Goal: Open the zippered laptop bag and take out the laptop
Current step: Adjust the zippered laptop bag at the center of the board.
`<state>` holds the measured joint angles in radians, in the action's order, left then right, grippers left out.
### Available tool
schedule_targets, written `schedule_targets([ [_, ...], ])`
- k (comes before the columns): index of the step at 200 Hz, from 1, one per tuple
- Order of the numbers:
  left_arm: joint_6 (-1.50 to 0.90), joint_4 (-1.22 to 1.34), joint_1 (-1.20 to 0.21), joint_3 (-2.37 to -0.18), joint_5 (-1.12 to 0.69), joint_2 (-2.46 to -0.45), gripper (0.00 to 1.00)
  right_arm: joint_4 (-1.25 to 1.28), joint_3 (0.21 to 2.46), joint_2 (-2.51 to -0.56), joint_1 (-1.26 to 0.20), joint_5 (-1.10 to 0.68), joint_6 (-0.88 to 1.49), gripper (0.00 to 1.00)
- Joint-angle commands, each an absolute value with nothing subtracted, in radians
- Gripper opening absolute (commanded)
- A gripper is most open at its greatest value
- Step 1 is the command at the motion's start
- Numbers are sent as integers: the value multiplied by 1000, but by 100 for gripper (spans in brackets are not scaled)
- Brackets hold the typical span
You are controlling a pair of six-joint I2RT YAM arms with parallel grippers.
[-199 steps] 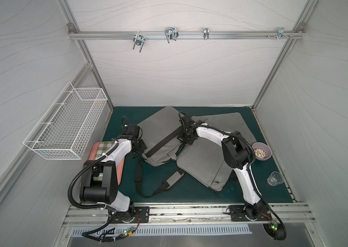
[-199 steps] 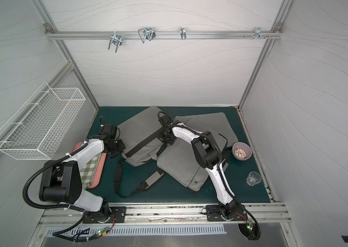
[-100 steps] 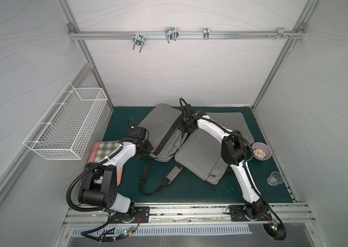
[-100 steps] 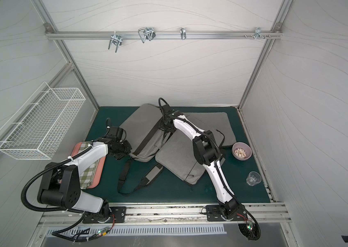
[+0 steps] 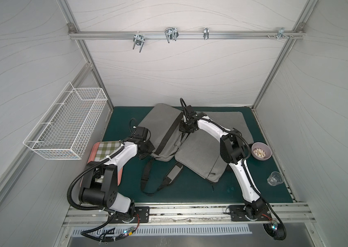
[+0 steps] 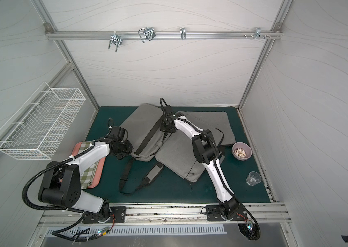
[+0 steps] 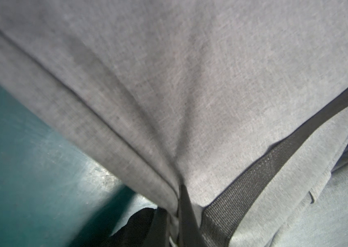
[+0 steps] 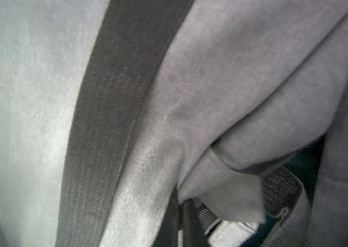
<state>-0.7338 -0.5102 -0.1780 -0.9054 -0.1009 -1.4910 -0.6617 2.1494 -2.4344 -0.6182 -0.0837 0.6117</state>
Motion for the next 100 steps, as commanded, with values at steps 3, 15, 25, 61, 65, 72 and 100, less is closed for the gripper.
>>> schedule_targets([
  [3,-708,-557,-192,-922,-99,-1475,0,-612,2100,-2299,-599,-29,589,33],
  [15,-717,-557,-190,-925,-83,-1471,0,-638,2061,-2249,-590,-6,603,41],
  [25,-719,-556,-187,-929,-76,-1468,0,-680,2047,-2223,-577,11,623,46],
  [61,-701,-561,-181,-953,-80,-1481,0,-703,2036,-2232,-535,38,664,64],
  [65,-699,-562,-181,-954,-83,-1482,0,-702,2043,-2242,-535,37,664,65],
  [72,-696,-563,-181,-956,-83,-1479,0,-696,2057,-2261,-534,34,663,66],
  [100,-668,-584,-176,-963,-69,-1464,0,-712,2171,-2361,-538,1,670,66],
])
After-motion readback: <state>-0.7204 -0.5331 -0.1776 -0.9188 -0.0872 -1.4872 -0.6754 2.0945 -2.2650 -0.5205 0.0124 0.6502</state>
